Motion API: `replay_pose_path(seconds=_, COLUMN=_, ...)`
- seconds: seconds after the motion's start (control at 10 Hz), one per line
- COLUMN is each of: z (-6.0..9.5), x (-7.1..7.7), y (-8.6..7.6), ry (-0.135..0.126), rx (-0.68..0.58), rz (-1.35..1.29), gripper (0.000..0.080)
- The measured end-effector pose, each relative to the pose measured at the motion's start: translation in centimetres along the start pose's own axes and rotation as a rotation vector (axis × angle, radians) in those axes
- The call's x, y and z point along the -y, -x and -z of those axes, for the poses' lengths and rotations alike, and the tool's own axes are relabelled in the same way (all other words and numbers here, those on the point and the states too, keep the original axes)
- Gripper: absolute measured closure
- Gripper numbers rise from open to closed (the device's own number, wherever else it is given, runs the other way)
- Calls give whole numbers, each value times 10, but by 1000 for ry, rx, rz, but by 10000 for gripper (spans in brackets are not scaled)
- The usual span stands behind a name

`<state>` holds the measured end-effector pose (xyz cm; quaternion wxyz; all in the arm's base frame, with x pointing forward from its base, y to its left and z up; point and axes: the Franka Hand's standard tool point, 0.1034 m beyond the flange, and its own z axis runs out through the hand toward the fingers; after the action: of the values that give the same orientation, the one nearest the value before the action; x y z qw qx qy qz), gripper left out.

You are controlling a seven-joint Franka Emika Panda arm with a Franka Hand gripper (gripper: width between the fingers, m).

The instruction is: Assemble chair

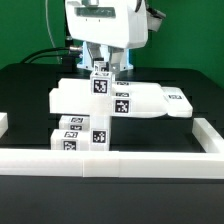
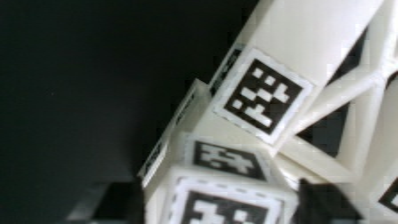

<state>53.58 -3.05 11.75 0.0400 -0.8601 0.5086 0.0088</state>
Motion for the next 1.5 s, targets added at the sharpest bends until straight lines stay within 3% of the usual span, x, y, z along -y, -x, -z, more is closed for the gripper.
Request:
replay_pose_path(seconds=0.1, z=0, x=0, y=0, ry=0, rx=-1, rz=33, gripper=280)
replay_pose_path(seconds=0.2, z=0, x=1, y=0, ry=1, rx=-2, rz=108, gripper=192)
replay_pose_path(seconds=0.3, z=0, x=3, y=3, ry=0, rx=-2, rz=198, gripper=158)
replay_pose_path(seconds=0.7, z=0, x=3, y=3, ry=1, rx=-1, rz=505, gripper=150)
replay_pose_path(seconds=0.9, z=-2, x=2, y=0, ry=52, rx=-25, rz=737, gripper=150)
replay_pose_path(seconds=1.0, z=-2, x=2, y=-1, ry=65, rx=-36, rz=846, gripper=150)
replay_pose_path(seconds=1.3, z=-4, x=5, y=1, ry=75, rx=-50, rz=1041, gripper=150)
replay_pose_path(seconds=1.5, z=-4, x=4, y=1, ry=75, rx=-49, rz=1036, gripper=438)
